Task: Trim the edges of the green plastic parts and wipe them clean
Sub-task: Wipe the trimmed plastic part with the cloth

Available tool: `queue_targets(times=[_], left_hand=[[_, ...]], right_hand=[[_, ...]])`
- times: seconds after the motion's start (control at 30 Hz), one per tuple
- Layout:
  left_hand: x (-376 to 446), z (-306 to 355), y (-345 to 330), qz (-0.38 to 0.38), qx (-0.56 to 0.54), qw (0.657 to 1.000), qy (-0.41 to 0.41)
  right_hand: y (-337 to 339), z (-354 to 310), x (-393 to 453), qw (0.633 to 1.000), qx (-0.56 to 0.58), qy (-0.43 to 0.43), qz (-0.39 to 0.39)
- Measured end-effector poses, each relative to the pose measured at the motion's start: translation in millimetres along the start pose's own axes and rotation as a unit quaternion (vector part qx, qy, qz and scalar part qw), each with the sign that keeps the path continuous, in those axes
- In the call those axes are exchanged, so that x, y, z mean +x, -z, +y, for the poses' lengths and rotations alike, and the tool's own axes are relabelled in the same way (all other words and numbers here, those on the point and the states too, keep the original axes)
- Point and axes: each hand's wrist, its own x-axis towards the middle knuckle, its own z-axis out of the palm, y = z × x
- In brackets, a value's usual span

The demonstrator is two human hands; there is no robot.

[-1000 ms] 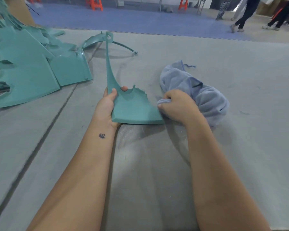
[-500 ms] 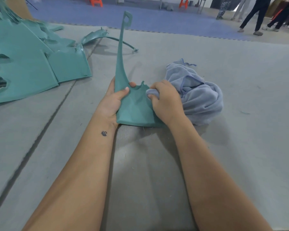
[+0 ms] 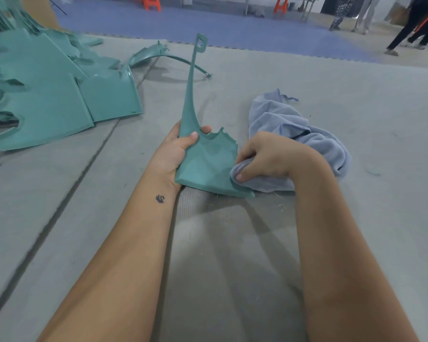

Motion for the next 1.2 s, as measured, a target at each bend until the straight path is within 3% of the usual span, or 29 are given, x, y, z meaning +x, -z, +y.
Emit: queue_targets(times=[0.1,0.17,0.37,0.47,0.6,0.8,0.83,0.9,1.0,1.07,1.2], left_hand=[[1,1,1,-0.002,-0.009,1.0,0.006],[0,1,0,-0.003,-0.015,1.0,0.009],[0,1,1,-0.007,-0.016,1.0,0.012],[1,0,2,-0.01,-0.014,1.0,0.013],[2,0,2,-0.007,-0.018,1.0,0.016],[0,2,0,0.015,-0.036,0.998,0.039],[-2,3,-1,0.01,-0.059,0.997,0.053],[-6,8,-1,-0.015,-0.129,0.989,0.073],[-9,14,0,-0.008,-0.185,0.981,0.057],[-11,17,0,-0.005,-0.191,0.979,0.07],[-12,16,-7,-0.009,-0.189,0.978,0.092]], right_hand=[[-8,-1,4,0.997,0.049,-0.023,0.05],[-16,-1,13,0.989,0.07,-0.038,0.124],[-52,-10,32,0.926,-0.107,-0.016,0.363],[-51,-9,32,0.929,-0.111,0.007,0.354],[-36,-10,25,0.975,-0.019,0.035,0.219],[-28,-16,7,0.983,0.113,0.106,0.103],[-29,-16,6,0.978,0.144,0.112,0.105],[-32,-16,6,0.949,0.221,0.115,0.196],[-28,-12,7,0.838,0.361,0.093,0.399],[-24,-6,7,0.795,0.41,0.086,0.438],[-31,-10,10,0.832,0.344,0.128,0.416]])
